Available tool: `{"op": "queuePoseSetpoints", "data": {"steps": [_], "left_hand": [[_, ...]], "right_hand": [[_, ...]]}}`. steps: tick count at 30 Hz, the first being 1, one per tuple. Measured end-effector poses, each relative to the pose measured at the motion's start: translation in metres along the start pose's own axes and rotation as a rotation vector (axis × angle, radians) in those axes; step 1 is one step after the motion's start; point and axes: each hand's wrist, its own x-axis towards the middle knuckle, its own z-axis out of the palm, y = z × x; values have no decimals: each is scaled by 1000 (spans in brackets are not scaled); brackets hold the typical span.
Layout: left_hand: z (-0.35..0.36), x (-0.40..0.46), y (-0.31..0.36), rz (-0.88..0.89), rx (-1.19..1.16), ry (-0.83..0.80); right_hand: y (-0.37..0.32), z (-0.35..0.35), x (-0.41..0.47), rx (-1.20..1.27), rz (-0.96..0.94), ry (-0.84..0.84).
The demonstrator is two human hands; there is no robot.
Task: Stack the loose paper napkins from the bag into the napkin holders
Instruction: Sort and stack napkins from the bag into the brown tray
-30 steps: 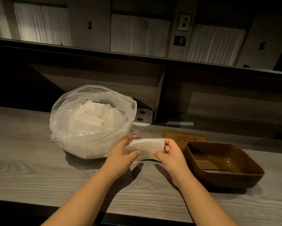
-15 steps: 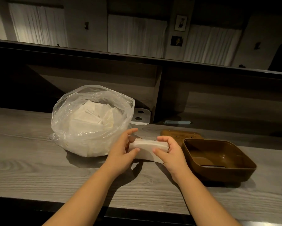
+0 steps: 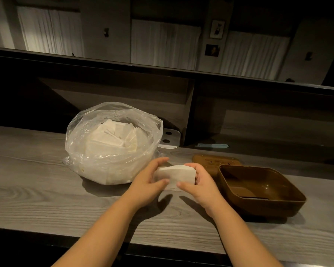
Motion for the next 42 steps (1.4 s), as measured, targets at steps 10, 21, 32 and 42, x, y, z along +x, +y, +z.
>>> {"op": "queuePoseSetpoints", "data": {"steps": [10, 21, 32, 42], "left_hand": [[1, 1, 3, -24, 45, -15], [0, 7, -6, -58, 63, 25], [13, 5, 22, -212, -549, 179], [23, 12, 19, -444, -920, -125]], "right_hand": [[0, 0, 3, -11, -38, 99], [-3, 1, 2, -130, -48, 110], [-20, 4, -8, 73, 152, -225], [-12, 14, -2, -113, -43, 109]]}}
